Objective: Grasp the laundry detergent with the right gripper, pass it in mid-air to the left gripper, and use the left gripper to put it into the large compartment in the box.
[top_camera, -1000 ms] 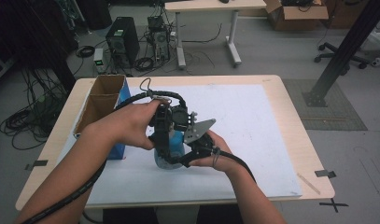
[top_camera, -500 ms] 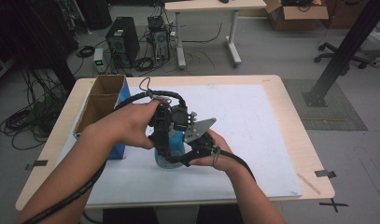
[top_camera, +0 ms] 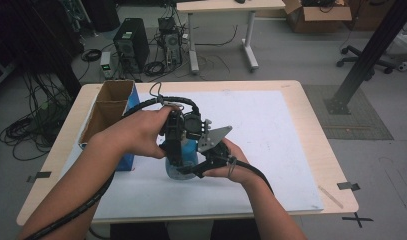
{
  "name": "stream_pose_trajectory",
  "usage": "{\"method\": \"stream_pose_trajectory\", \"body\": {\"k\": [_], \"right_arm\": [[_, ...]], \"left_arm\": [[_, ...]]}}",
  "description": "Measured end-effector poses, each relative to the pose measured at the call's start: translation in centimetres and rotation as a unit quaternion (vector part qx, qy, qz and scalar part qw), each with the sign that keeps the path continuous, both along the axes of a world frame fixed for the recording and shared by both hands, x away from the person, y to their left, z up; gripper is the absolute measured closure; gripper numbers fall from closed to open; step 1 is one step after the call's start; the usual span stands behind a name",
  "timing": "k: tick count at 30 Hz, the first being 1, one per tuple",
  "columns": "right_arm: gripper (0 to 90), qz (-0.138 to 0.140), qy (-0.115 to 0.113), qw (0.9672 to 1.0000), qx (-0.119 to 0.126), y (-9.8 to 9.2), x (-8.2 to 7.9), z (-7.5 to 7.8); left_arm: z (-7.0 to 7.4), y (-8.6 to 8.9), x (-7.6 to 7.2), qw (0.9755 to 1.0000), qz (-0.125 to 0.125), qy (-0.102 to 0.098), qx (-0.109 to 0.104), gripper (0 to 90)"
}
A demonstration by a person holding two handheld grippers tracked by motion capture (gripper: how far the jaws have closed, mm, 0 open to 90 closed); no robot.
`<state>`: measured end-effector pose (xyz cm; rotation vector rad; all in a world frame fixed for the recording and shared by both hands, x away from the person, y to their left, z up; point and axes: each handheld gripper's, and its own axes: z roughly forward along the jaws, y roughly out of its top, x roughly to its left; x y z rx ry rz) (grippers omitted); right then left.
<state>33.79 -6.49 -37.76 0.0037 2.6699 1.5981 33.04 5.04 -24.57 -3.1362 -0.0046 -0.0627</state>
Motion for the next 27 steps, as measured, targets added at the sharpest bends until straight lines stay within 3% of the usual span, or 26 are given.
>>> {"method": "stream_pose_trajectory", "body": {"k": [26,27], "right_arm": [[45.0,-0.001,0.006,1.0000,0.007,-0.23,-0.10,0.08],[45.0,-0.002,-0.003,1.0000,0.004,-0.25,-0.02,0.06]], "left_arm": [[0.04,-0.23,-0.02,1.0000,0.004,-0.003,0.005,34.5],[0.05,-0.24,0.01,1.0000,0.002,-0.003,0.005,34.5]]}}
